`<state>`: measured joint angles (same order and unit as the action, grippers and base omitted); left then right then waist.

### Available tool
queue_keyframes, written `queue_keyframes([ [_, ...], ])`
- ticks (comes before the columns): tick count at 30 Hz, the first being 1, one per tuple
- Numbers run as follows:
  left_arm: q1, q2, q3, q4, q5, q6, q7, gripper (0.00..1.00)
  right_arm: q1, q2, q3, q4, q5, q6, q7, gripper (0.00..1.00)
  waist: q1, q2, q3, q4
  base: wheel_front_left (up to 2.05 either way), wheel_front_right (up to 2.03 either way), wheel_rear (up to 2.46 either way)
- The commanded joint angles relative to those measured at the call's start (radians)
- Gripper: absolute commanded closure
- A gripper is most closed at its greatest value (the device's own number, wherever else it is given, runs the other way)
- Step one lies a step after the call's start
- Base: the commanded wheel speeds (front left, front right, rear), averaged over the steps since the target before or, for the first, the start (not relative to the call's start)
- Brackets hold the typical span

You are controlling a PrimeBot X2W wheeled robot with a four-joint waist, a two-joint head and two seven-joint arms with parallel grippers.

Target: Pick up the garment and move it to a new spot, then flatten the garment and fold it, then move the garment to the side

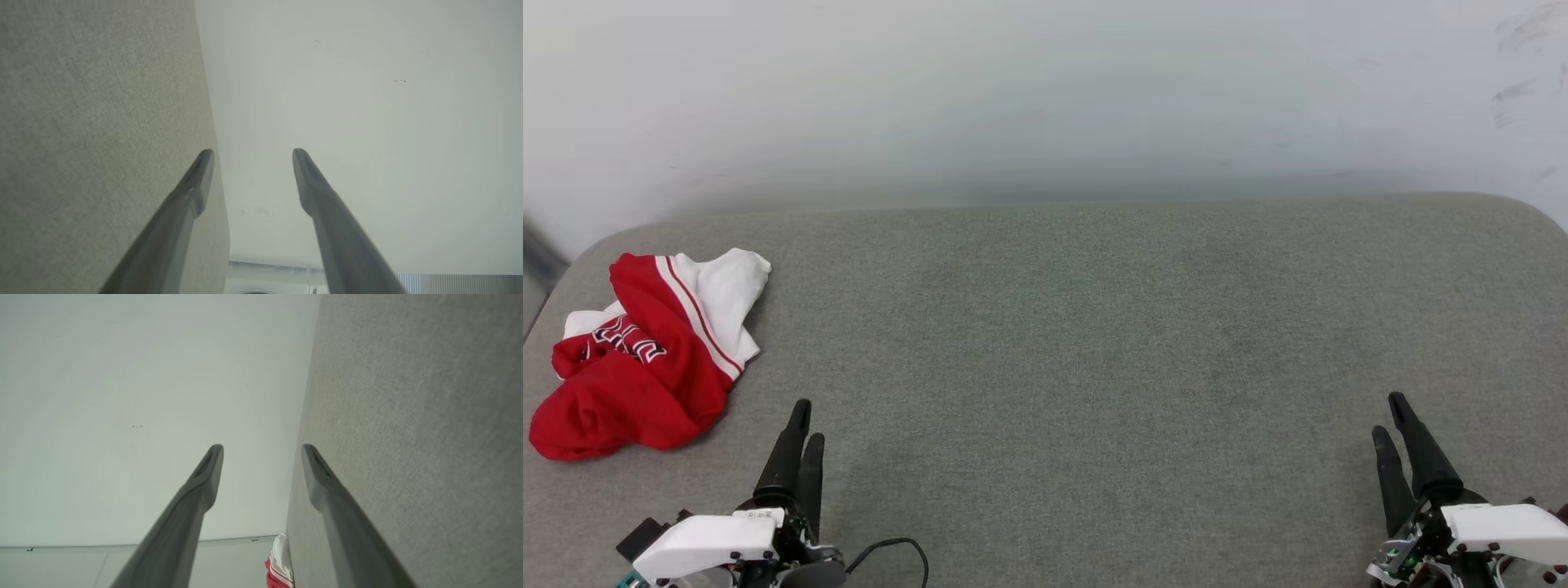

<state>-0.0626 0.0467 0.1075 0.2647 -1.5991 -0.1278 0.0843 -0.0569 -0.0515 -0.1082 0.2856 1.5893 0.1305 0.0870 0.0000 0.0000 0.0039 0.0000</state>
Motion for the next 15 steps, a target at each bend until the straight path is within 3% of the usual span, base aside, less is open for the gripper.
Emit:
queue_keyframes([
  [1,-0.01,0.002,0.009,-0.024,0.024,0.0,-0.011,0.0,-0.014,0.0,-0.001,-0.026,-0.023,0.0,-0.012,0.0,0.0,0.0,0.0,0.0,0.0,0.0,0.0],
  [9,-0.01,0.002,0.027,-0.074,0.186,0.029,-0.049,0.0,-0.009,0.0,-0.013,-0.071,-0.174,0.0,-0.049,0.0,0.0,0.0,0.003,0.0,0.0,0.0,0.0],
  [13,-0.004,0.002,0.011,-0.11,0.282,0.062,-0.066,0.0,-0.006,0.0,-0.016,-0.104,-0.27,0.0,-0.067,0.0,0.0,0.0,0.004,0.0,0.0,0.0,0.0],
  [15,0.003,0.002,-0.009,-0.141,0.383,0.098,-0.083,0.0,-0.002,0.0,-0.017,-0.136,-0.365,0.0,-0.084,0.0,0.0,0.0,0.005,0.0,0.0,0.0,0.0],
])
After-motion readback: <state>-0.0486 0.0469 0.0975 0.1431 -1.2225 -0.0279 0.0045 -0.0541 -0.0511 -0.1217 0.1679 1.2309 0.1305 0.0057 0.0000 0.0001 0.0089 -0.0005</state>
